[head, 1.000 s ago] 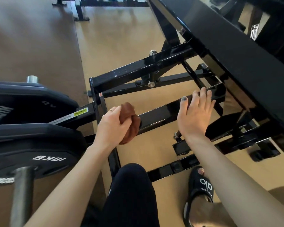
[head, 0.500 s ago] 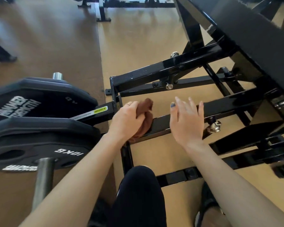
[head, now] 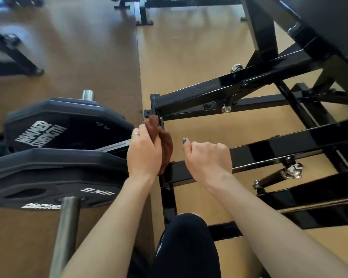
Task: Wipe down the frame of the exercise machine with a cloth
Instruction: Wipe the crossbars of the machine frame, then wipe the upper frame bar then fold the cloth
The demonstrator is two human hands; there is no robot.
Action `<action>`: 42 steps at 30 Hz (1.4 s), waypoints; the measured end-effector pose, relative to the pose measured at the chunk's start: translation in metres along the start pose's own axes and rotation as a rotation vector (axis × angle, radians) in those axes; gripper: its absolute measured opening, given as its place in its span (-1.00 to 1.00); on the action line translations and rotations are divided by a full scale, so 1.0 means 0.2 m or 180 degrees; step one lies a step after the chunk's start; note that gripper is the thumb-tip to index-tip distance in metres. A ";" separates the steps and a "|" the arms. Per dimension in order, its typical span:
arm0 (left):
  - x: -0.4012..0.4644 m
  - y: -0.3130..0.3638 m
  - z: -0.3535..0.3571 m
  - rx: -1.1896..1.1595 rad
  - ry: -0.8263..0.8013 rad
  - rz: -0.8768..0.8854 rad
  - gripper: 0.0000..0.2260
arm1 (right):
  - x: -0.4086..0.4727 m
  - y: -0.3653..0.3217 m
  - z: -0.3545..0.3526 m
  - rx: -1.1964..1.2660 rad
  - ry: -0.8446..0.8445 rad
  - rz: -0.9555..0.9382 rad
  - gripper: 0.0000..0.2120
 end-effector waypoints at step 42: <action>0.41 0.00 0.08 0.0458 -0.0106 0.0117 -0.74 | 0.00 -0.01 0.02 -0.0103 0.0215 0.0035 -0.26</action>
Point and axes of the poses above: each hand's wrist, its own x-axis towards the middle knuckle, its own z-axis out of the palm, y = z × x, the point moved 4 cm from there along x, towards the middle knuckle, and after that the axes turned 10 degrees about z, right-handed, at the moved point
